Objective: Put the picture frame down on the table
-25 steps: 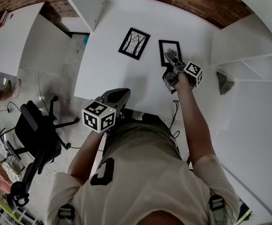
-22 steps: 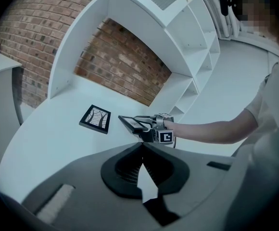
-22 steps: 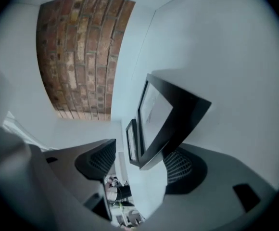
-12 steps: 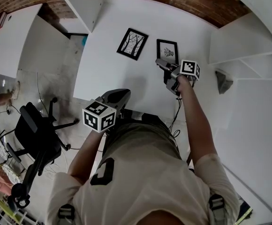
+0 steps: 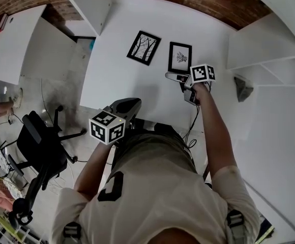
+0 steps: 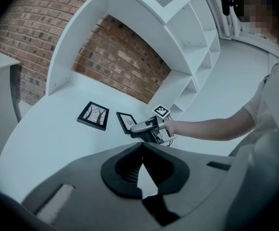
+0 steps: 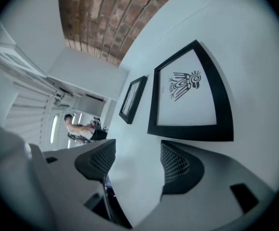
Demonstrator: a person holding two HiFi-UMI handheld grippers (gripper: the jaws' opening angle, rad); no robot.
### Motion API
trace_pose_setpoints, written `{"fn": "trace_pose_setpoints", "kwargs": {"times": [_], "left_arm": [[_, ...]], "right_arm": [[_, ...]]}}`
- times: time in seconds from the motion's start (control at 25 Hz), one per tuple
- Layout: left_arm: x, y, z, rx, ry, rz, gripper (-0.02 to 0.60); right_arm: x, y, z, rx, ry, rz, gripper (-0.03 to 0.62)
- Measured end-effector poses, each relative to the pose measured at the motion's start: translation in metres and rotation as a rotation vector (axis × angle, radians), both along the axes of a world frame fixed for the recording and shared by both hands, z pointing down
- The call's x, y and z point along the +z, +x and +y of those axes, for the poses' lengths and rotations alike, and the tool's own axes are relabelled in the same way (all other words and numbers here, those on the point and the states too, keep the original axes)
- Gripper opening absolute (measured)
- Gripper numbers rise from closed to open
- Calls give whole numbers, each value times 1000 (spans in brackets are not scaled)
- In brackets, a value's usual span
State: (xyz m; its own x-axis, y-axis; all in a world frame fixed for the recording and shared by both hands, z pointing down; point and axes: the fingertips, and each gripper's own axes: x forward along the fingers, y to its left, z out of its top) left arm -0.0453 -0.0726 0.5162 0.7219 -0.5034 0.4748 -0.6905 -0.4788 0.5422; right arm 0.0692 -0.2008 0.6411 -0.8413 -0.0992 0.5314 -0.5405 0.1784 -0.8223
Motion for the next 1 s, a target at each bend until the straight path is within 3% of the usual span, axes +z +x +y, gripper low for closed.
{"fn": "trace_pose_setpoints", "kwargs": {"times": [0.16,0.4,0.56,0.8,0.92,1.0], "left_arm": [[0,3,-1,6,8,-6,3],[-6,1,-7,-19,15,8,3],[-11,-14,-18,-56,44,-4,3],[-18,-37,-21,-105,75,-25,3],[-22,-41,-18,-115,85,-21,4],[-26,-42,-14,-124,88,-9,4]], "right_arm": [[2,1,3,-94,69,107,267],[-18,-7,4,-76,92,36,267],[-51,-17,-2,-1,152,-97,265],[-124,-33,0,180,181,-481,265],[-153,-45,19,162,209,-559,255],[-170,-52,34,143,243,-599,175]]}}
